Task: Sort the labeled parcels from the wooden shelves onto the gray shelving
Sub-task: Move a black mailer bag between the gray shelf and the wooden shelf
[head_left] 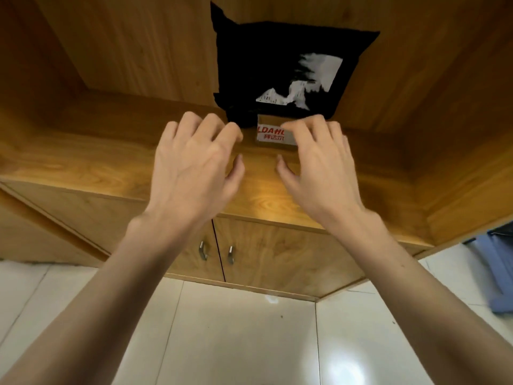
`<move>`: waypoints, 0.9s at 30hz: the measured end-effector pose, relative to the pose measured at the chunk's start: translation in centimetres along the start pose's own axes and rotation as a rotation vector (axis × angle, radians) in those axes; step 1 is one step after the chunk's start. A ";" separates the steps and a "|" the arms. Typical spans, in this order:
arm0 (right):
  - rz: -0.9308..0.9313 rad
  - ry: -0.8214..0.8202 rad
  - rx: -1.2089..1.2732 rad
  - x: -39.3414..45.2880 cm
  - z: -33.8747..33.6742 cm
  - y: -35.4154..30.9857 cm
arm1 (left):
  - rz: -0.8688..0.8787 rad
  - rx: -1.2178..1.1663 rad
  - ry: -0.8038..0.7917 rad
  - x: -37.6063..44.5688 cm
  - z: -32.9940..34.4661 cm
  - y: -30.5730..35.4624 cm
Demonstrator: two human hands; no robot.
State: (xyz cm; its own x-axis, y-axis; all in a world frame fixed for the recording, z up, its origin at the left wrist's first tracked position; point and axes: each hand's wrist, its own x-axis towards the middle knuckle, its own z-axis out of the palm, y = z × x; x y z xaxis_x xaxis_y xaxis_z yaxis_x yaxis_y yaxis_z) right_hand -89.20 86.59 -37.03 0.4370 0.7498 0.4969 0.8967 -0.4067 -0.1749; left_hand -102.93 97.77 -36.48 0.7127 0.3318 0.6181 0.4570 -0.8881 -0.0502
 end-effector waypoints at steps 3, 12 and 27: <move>0.016 -0.030 -0.019 4.4 1.0 0.7 | 0.002 0.019 0.015 1.7 0.8 -0.6; -0.012 -0.237 -0.115 17.2 0.6 2.8 | 0.011 0.045 -0.018 3.6 2.2 -2.3; -0.099 -0.377 -0.089 18.1 0.4 3.9 | 0.030 0.045 -0.057 2.5 1.2 -2.3</move>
State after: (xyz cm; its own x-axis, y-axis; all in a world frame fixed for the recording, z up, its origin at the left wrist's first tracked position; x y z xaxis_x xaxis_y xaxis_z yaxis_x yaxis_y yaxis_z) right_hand -77.73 98.74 -29.07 0.3590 0.9200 0.1574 0.9333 -0.3541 -0.0589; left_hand -101.54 101.01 -35.71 0.7551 0.3244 0.5698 0.4576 -0.8831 -0.1037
